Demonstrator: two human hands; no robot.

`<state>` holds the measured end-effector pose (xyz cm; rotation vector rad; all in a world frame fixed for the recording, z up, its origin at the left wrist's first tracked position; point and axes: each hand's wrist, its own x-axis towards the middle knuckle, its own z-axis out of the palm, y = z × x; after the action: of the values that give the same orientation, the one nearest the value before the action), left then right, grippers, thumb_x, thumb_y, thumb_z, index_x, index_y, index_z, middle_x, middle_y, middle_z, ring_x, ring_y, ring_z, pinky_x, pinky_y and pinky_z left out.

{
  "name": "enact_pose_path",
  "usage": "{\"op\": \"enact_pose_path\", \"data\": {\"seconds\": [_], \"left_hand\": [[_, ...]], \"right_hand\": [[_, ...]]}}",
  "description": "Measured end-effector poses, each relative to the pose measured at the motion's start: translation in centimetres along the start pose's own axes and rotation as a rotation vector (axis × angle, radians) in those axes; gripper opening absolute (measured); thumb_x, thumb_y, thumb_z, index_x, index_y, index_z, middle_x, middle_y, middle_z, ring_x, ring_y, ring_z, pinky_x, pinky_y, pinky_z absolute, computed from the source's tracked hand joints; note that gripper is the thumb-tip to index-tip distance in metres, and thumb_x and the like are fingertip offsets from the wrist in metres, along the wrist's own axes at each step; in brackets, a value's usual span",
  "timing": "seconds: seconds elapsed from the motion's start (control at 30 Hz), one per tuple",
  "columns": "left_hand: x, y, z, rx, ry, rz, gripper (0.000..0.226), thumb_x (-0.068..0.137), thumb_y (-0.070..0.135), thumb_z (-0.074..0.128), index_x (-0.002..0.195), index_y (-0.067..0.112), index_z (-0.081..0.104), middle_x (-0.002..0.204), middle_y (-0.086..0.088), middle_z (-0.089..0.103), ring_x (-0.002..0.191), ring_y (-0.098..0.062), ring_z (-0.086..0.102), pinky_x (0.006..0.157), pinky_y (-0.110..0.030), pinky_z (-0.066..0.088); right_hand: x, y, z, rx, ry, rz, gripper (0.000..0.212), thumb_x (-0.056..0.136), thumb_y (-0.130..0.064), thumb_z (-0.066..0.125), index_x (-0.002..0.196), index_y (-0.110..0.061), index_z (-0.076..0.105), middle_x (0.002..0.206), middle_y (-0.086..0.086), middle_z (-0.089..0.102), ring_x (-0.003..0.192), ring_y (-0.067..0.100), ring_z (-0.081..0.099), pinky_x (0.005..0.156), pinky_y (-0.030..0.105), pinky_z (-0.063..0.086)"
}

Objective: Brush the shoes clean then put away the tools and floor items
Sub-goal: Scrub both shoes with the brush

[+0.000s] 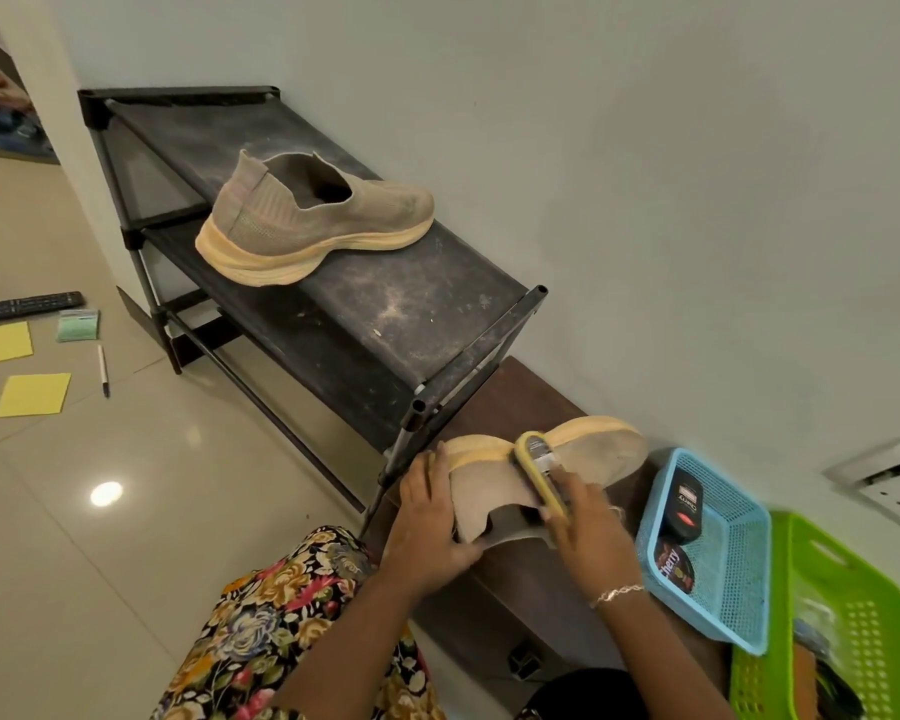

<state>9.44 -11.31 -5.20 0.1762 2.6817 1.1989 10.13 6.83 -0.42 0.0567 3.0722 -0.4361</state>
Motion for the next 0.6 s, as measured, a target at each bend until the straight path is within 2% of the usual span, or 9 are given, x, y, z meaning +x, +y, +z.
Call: {"op": "enact_pose_path", "data": {"seconds": [0.03, 0.1, 0.23, 0.37, 0.43, 0.5, 0.57, 0.6], "left_hand": [[-0.1, 0.2, 0.0, 0.019, 0.014, 0.003, 0.109, 0.075, 0.05, 0.064, 0.146, 0.016, -0.012, 0.152, -0.01, 0.0, 0.14, -0.024, 0.003, 0.113, -0.03, 0.009], [-0.2, 0.5, 0.1, 0.068, 0.07, 0.027, 0.1, 0.079, 0.046, 0.06, 0.147, 0.016, -0.008, 0.153, -0.009, -0.002, 0.142, -0.023, -0.001, 0.115, -0.03, 0.003], [0.5, 1.8, 0.1, 0.172, 0.179, 0.063, 0.081, 0.083, 0.037, 0.055, 0.146, 0.017, 0.008, 0.151, -0.007, 0.01, 0.141, -0.021, 0.007, 0.118, -0.033, 0.011], [1.3, 2.8, 0.1, 0.268, 0.184, 0.034, 0.07, 0.08, 0.034, 0.054, 0.141, 0.019, 0.024, 0.149, -0.011, 0.014, 0.139, -0.026, 0.013, 0.116, -0.036, 0.015], [1.7, 2.8, 0.4, 0.258, 0.19, 0.033, 0.058, 0.081, 0.032, 0.052, 0.134, 0.018, 0.031, 0.154, -0.011, 0.007, 0.142, -0.028, 0.008, 0.117, -0.042, 0.009], [2.0, 2.8, 0.8, 0.211, 0.167, 0.033, 0.052, 0.087, 0.031, 0.047, 0.133, 0.02, 0.027, 0.156, -0.006, -0.004, 0.144, -0.023, -0.003, 0.117, -0.044, 0.002], [2.0, 2.6, 1.1, 0.274, 0.142, 0.039, 0.06, 0.089, 0.028, 0.047, 0.141, 0.02, 0.019, 0.156, -0.006, -0.004, 0.144, -0.024, -0.002, 0.116, -0.045, 0.003], [2.0, 2.8, 1.0, 0.332, 0.153, 0.068, 0.067, 0.087, 0.027, 0.053, 0.145, 0.019, 0.019, 0.156, -0.011, 0.003, 0.143, -0.029, 0.006, 0.115, -0.048, 0.008]], "right_hand": [[0.6, 1.0, -0.6, 0.064, 0.011, 0.115, 0.042, 0.093, -0.033, 0.047, 0.133, -0.022, 0.038, 0.118, 0.01, 0.05, 0.104, 0.029, 0.053, 0.08, 0.037, 0.047], [0.6, 1.5, -1.1, 0.167, 0.027, 0.173, 0.041, 0.092, -0.031, 0.05, 0.129, -0.016, 0.039, 0.114, 0.013, 0.052, 0.104, 0.032, 0.054, 0.083, 0.042, 0.047], [-1.5, 0.9, 0.1, 0.216, 0.01, 0.048, 0.043, 0.092, -0.031, 0.051, 0.131, -0.019, 0.039, 0.119, 0.005, 0.051, 0.104, 0.021, 0.052, 0.083, 0.035, 0.044], [-2.0, 0.0, 0.8, 0.314, 0.099, 0.158, 0.044, 0.093, -0.033, 0.048, 0.134, -0.022, 0.036, 0.122, 0.0, 0.049, 0.11, 0.018, 0.05, 0.084, 0.03, 0.038], [-2.6, -2.1, 1.3, 0.241, 0.05, 0.07, 0.055, 0.089, -0.053, 0.036, 0.137, -0.026, 0.034, 0.125, -0.003, 0.046, 0.109, 0.016, 0.05, 0.08, 0.025, 0.037], [-3.6, -3.4, 2.3, 0.109, -0.015, -0.095, 0.066, 0.082, -0.068, 0.02, 0.138, -0.034, 0.028, 0.125, -0.004, 0.044, 0.104, 0.015, 0.052, 0.078, 0.023, 0.041], [-2.8, -1.9, 1.9, -0.036, 0.007, -0.088, 0.058, 0.087, -0.059, 0.022, 0.139, -0.035, 0.025, 0.125, -0.001, 0.043, 0.101, 0.018, 0.053, 0.074, 0.026, 0.046], [-1.8, -0.4, 1.4, -0.065, 0.021, 0.013, 0.052, 0.092, -0.05, 0.029, 0.141, -0.031, 0.026, 0.125, 0.003, 0.043, 0.101, 0.021, 0.054, 0.074, 0.029, 0.047]]}}
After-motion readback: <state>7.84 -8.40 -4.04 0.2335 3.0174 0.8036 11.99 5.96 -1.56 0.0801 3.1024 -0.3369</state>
